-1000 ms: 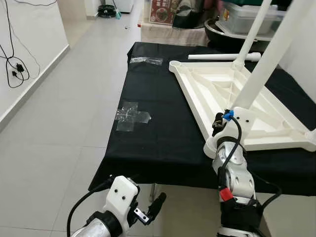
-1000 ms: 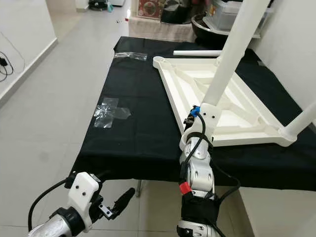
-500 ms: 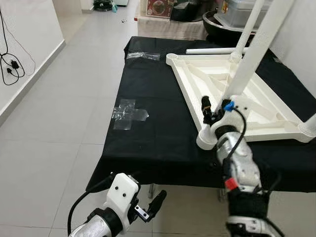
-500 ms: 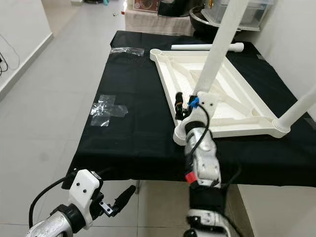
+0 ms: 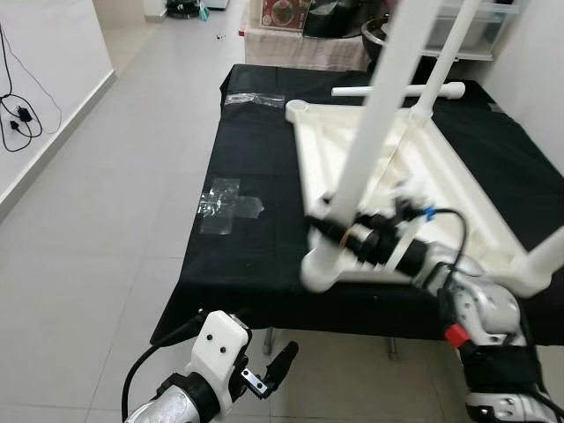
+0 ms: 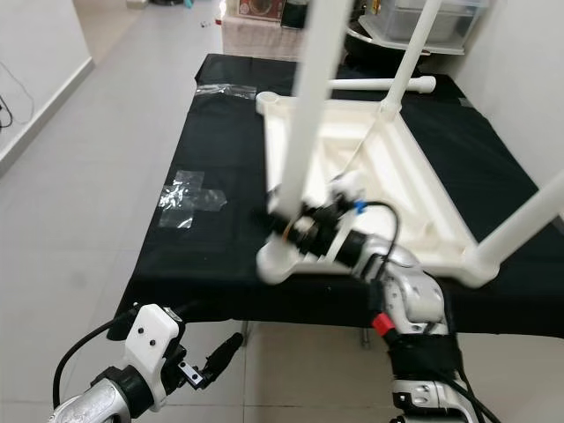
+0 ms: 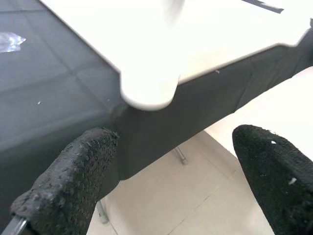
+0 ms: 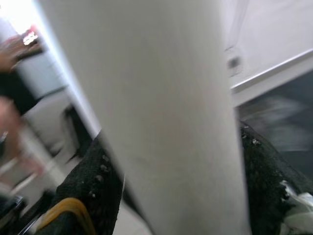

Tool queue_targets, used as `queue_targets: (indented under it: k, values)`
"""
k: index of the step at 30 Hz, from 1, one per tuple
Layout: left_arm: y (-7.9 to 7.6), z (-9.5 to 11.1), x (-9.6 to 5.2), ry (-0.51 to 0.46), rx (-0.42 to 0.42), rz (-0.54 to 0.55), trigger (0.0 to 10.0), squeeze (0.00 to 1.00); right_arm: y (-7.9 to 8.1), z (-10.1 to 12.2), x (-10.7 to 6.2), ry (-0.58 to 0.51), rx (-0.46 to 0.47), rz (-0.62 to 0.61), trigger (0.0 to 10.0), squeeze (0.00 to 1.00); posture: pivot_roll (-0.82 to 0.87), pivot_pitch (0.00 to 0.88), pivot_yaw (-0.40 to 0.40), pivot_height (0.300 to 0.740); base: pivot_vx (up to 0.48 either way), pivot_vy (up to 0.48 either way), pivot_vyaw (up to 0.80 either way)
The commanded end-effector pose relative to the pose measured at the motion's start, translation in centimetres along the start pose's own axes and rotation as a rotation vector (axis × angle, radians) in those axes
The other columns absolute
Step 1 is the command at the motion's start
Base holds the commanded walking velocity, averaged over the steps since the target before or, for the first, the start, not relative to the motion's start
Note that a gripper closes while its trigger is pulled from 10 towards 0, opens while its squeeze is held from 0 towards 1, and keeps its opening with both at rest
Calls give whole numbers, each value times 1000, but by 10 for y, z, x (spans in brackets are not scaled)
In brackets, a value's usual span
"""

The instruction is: Building children table

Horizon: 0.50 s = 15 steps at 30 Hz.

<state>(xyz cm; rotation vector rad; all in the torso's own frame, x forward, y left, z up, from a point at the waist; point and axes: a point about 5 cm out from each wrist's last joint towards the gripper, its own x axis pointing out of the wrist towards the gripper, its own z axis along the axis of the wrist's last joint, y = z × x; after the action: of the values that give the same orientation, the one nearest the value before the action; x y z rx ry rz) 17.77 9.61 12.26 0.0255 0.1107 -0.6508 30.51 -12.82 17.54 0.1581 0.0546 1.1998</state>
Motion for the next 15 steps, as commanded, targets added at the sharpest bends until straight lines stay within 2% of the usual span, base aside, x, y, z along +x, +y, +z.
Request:
queue_targets:
  k: [1, 3, 4, 5, 6, 8, 12, 13, 15]
  values:
    - [-2, -5, -3, 24, -8, -3, 10000, 0, -4, -5, 10, 51, -49, -10, 8510, 0, 147, 69, -123, 740, 0, 0, 0]
    - [-2, -5, -3, 24, -8, -3, 10000, 0, -4, -5, 10, 51, -49, -10, 8510, 0, 147, 69, -123, 740, 0, 0, 0]
    - [-2, -5, -3, 24, -8, -3, 10000, 0, -13, -3, 18, 38, -60, -83, 0, 0, 149, 69, -125, 740, 0, 0, 0]
    - [-2, -5, -3, 26, -8, -3, 10000, 0, -21, 0, 23, 13, -107, -181, 0, 0, 149, 69, -125, 740, 0, 0, 0]
    - [-2, -5, -3, 26, -8, -3, 10000, 0, -21, 0, 23, 13, -107, -181, 0, 0, 149, 69, -125, 740, 0, 0, 0]
    - [-2, -5, -4, 26, -10, -1, 10000, 0, -41, 9, 21, -50, -122, -462, 0, 0, 146, 76, -126, 740, 0, 0, 0]
    - [-1, -5, -3, 27, -13, -3, 10000, 0, -60, 16, -13, -118, -96, -929, 0, 0, 133, 79, -119, 740, 0, 0, 0]
    - [-1, -5, -3, 27, -13, -3, 10000, 0, -60, 16, -13, -118, -96, -929, 0, 0, 133, 79, -119, 740, 0, 0, 0]
    - [0, -5, -3, 27, -16, -5, 10000, 0, -60, 11, -29, -118, -75, -1152, 0, 0, 127, 80, -116, 740, 0, 0, 0]
